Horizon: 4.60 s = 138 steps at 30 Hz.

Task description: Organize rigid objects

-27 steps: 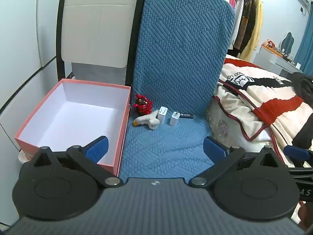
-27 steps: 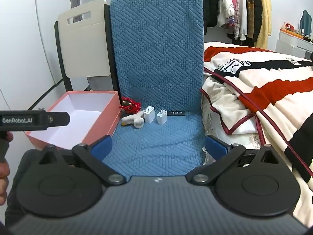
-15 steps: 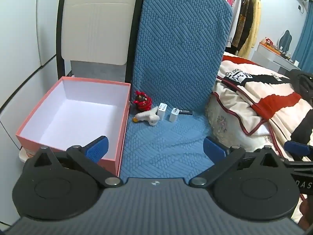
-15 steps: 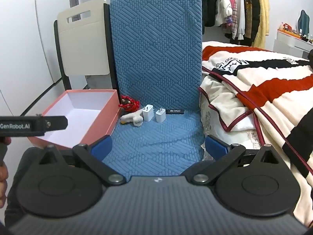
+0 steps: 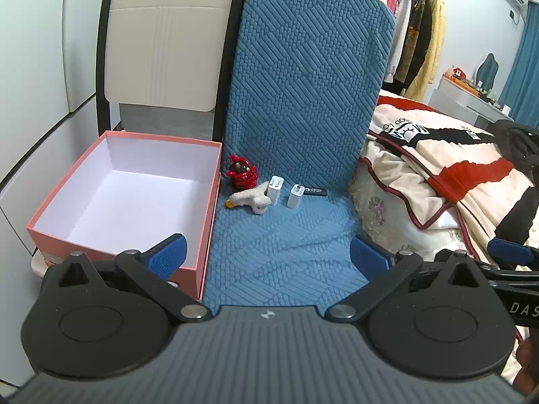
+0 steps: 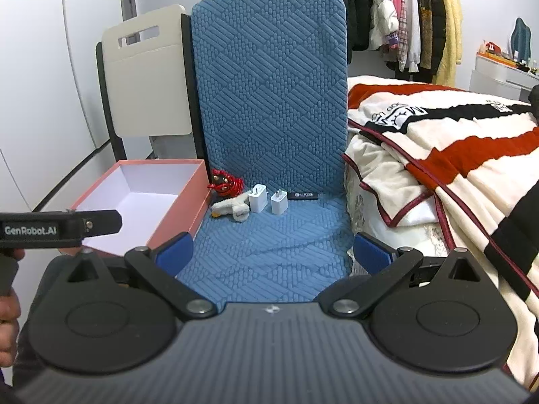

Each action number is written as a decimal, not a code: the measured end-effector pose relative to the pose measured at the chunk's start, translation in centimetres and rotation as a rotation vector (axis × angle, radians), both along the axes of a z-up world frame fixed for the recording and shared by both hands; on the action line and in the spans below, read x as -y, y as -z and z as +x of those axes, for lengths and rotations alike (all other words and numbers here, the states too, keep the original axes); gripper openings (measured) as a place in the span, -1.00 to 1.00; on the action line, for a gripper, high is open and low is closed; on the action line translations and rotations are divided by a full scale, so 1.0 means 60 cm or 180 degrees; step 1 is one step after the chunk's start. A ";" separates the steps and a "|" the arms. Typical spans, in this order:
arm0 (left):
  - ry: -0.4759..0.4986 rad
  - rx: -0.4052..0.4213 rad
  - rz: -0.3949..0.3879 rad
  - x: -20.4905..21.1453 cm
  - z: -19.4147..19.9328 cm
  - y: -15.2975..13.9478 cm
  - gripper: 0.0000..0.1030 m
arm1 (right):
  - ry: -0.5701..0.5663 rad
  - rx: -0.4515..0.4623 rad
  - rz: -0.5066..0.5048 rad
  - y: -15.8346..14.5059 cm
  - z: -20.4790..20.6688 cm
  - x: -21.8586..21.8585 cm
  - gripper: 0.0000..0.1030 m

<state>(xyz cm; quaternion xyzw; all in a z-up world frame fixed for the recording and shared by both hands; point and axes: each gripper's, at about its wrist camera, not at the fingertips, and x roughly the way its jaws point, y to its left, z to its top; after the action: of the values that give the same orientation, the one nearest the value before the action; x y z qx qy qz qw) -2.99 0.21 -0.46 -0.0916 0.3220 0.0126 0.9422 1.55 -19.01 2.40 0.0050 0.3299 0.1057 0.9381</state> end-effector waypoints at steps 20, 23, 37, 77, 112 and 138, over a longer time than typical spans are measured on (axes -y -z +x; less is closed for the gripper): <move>0.0045 -0.0042 -0.0041 -0.007 -0.016 0.012 1.00 | 0.0069 -0.0045 0.0018 0.007 -0.016 0.002 1.00; 0.0042 -0.0047 -0.0036 -0.008 -0.014 0.012 1.00 | 0.0062 -0.0046 0.0034 0.007 -0.015 0.003 1.00; 0.0066 -0.0085 -0.0006 0.005 -0.008 0.021 1.00 | 0.0054 -0.0058 0.0024 0.012 -0.014 0.010 1.00; 0.0032 -0.0414 0.0041 0.004 0.043 0.091 1.00 | -0.0128 -0.0149 0.0221 0.065 0.034 0.018 1.00; 0.0159 -0.0332 0.0139 0.011 0.185 0.201 1.00 | 0.0247 -0.0066 0.0328 0.173 0.153 0.031 1.00; 0.0095 -0.0233 0.0097 0.002 0.309 0.280 1.00 | 0.0144 -0.0023 0.0462 0.244 0.285 0.011 0.95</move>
<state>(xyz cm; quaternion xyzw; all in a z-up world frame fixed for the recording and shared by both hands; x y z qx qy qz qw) 15.56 0.08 -17.25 -0.0719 0.3574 0.0068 0.9311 18.65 -19.65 -12.24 0.0809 0.3246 0.1080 0.9362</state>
